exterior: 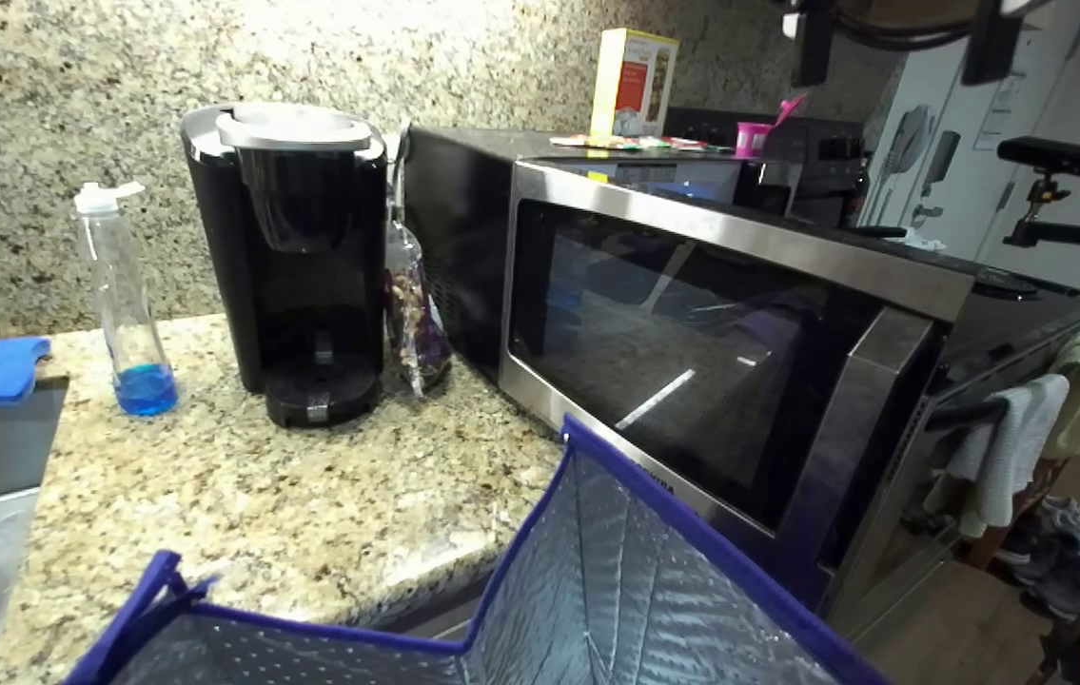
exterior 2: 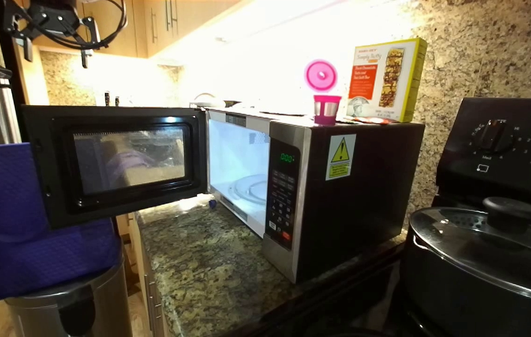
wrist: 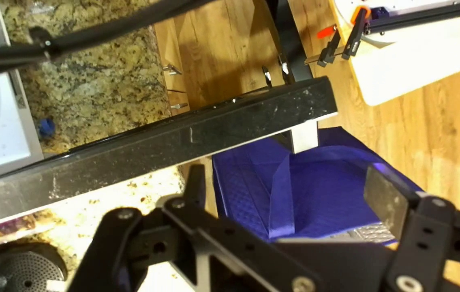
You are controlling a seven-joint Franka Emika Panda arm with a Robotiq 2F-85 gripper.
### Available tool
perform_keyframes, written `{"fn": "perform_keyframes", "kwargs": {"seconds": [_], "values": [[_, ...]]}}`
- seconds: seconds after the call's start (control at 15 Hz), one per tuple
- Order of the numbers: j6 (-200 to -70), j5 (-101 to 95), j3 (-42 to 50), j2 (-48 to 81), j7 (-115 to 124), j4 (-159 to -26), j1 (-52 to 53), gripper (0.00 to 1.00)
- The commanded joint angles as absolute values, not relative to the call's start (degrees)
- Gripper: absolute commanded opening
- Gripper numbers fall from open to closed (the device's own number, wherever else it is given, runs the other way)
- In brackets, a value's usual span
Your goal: Close the microwave door, remove the pink object from the top of the microwave, open the coffee maker
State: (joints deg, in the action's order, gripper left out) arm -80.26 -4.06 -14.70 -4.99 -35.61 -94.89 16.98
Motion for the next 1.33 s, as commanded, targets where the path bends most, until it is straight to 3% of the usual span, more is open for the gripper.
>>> {"fn": "perform_keyframes", "kwargs": {"seconds": [0.0,0.33,0.73,1.27], "values": [[-80.0,-4.8,-15.2,-4.1,-37.9,-94.0,16.9,1.00],[-80.7,-4.2,-14.9,-4.3,-40.3,-94.7,16.7,1.00],[-94.6,1.6,-13.6,-5.2,-50.3,-101.6,16.3,1.00],[-92.1,-4.0,-14.9,1.2,-47.9,-102.6,16.8,1.00]]}}
